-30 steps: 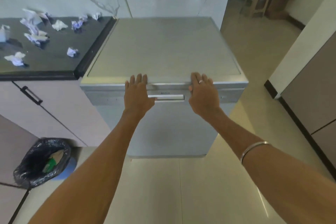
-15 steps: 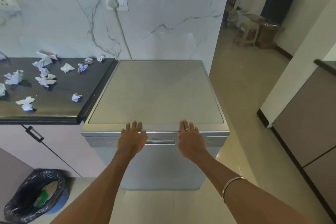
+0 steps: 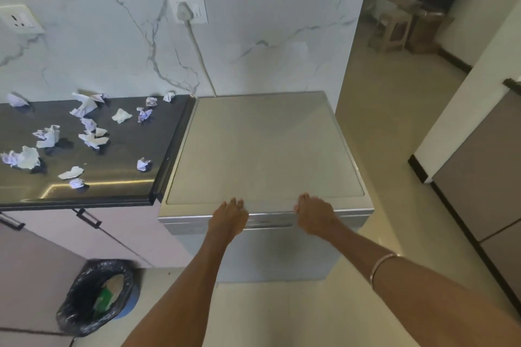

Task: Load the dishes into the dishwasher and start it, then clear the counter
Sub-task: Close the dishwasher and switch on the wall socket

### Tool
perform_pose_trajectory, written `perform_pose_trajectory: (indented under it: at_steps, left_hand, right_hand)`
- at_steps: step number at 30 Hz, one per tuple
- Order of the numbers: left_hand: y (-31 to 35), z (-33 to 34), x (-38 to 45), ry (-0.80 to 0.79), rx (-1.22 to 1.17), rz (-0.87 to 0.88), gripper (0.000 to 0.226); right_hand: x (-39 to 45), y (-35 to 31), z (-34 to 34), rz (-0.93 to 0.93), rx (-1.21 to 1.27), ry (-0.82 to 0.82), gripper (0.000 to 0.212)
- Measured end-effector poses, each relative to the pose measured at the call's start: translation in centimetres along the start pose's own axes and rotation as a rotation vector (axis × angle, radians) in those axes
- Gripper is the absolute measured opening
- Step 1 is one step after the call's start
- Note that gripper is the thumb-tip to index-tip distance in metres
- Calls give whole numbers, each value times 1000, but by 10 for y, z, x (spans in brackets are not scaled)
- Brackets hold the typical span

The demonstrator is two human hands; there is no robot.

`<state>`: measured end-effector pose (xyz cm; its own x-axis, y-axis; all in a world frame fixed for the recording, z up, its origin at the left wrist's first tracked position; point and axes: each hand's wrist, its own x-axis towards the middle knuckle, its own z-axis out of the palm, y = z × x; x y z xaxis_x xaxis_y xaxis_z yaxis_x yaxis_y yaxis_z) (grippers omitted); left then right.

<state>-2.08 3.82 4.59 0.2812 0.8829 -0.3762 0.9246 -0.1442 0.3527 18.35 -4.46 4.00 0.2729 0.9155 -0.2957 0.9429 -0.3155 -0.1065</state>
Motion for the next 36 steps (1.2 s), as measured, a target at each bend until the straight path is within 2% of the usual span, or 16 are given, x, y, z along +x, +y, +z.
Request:
perform_pose_trajectory:
  at_steps: [6, 11, 18, 25, 36]
  left_hand:
    - [-4, -31, 19, -143, 60, 17, 39]
    - [3, -59, 34, -199, 51, -4, 27]
    - [4, -91, 74, -7, 92, 88, 40]
    - [2, -132, 134, -26, 82, 79, 54]
    - [3, -197, 223, 115, 15, 45, 53]
  right_hand:
    - [13, -17, -32, -42, -164, -60, 32]
    - [37, -36, -57, 78, -226, -92, 31]
    - [80, -52, -74, 74, -104, 55, 31]
    - [162, -65, -105, 77, 30, 96, 31]
    - [278, -102, -177, 15, 96, 125, 31]
